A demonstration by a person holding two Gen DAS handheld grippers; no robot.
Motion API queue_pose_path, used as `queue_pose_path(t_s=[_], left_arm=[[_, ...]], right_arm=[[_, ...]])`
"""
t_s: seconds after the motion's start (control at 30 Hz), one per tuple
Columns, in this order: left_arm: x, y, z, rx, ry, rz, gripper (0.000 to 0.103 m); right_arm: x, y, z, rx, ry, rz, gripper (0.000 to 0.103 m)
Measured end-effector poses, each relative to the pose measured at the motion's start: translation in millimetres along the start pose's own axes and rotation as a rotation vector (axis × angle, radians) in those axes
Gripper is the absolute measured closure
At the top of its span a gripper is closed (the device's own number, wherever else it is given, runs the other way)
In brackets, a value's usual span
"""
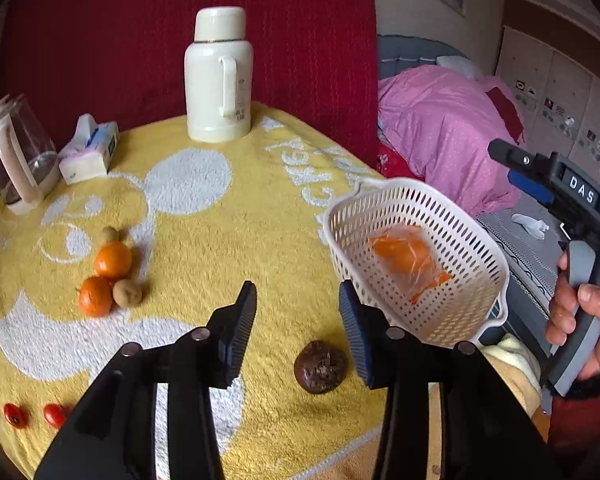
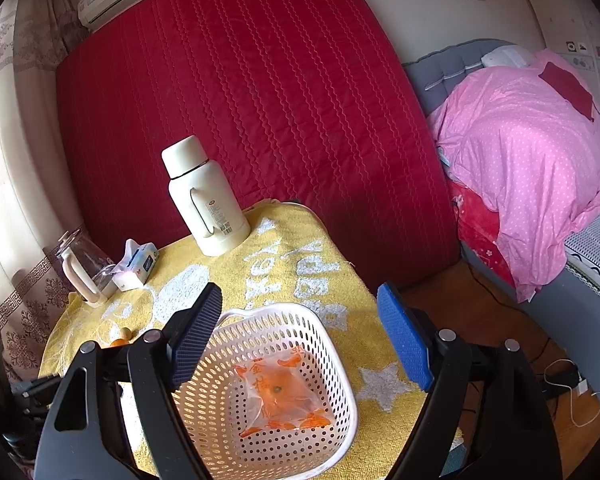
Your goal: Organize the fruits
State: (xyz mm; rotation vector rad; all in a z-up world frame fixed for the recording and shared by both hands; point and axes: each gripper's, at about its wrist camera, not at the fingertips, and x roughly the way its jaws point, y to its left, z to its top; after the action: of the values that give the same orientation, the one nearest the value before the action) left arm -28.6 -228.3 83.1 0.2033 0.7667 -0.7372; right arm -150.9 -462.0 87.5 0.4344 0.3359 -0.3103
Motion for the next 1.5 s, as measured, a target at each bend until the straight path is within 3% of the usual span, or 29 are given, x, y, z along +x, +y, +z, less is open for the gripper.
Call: queue_pose_path(t_s=[0.23,0.53,0.6,0.83,1.07,1.27,1.5], left_arm=[[28.5,-2.7,-31.7,-0.015,0.104,-0.026,0.054],[53.5,-14.5,-46.1,0.007,0.168,-0.04,0.055],[53.3,-13.9,-47.6,0.004,0.162,-0.033,0.06],[23.2,-8.0,-32.4,-0.022,0.083,-0.012,0.061],[0.5,-34.7,4.4,0.062,-0.016,-0.043,0.061],[7.9,-64.3,20.0,0.127,-0.024,-0.085,0.061],[16.6,-77.0,25.4,0.144,-0.019,-0.085,0.06]], right_arm=[[2.3,0.3,-1.1,-0.001,0.007,-0.001,0.022],[4.8,1.6,-1.6,-0.006,0.022,0.004,0.022],[4.2,1.5,-1.2,-0.006,0.018,0.004,0.022],[3.5,-3.0,0.7,0.006,0.011,-0.004,0.022],[2.8,-3.0,1.4,0.002,0.007,-0.002,0.022],[1.1,-7.0,2.9,0.012,0.001,-0.006,0.022],[2.8,-10.9,4.4,0.021,0.002,-0.011,0.022]])
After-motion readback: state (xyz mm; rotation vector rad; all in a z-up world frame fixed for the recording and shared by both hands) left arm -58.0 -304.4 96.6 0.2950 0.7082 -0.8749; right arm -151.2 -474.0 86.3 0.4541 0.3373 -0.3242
